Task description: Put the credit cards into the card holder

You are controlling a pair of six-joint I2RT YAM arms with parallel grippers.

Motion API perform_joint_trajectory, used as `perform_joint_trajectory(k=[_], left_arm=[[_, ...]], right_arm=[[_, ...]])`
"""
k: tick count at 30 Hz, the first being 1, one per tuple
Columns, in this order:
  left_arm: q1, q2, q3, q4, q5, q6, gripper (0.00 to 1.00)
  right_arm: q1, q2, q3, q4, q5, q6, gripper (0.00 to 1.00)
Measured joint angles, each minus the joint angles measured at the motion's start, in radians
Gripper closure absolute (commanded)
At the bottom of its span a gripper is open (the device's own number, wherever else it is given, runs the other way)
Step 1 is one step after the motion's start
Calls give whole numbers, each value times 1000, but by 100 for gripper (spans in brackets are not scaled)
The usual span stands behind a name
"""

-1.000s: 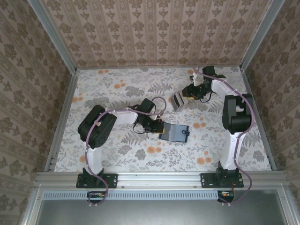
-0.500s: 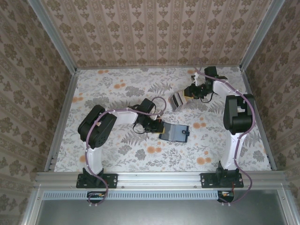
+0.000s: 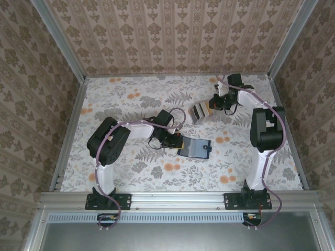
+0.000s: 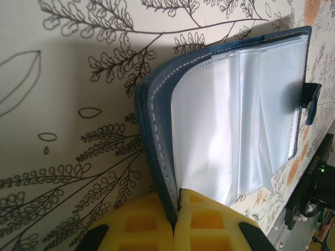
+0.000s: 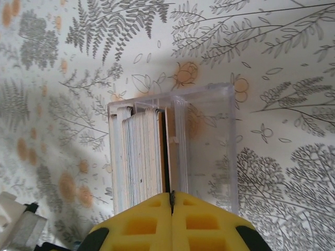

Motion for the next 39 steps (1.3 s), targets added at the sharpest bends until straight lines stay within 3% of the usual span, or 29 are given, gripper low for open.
perform_joint_trajectory(k=[9,22,39], left_arm=[[0,0,0,0,0,0,100],[0,0,3,-6,0,0,100],[0,0,9,-16,0,0,100]], right_arm=[[16,-87,-61,47,125,8,100],[18,-259,-176,147,197,71,100],[39,-130,-132,117,278,21,100]])
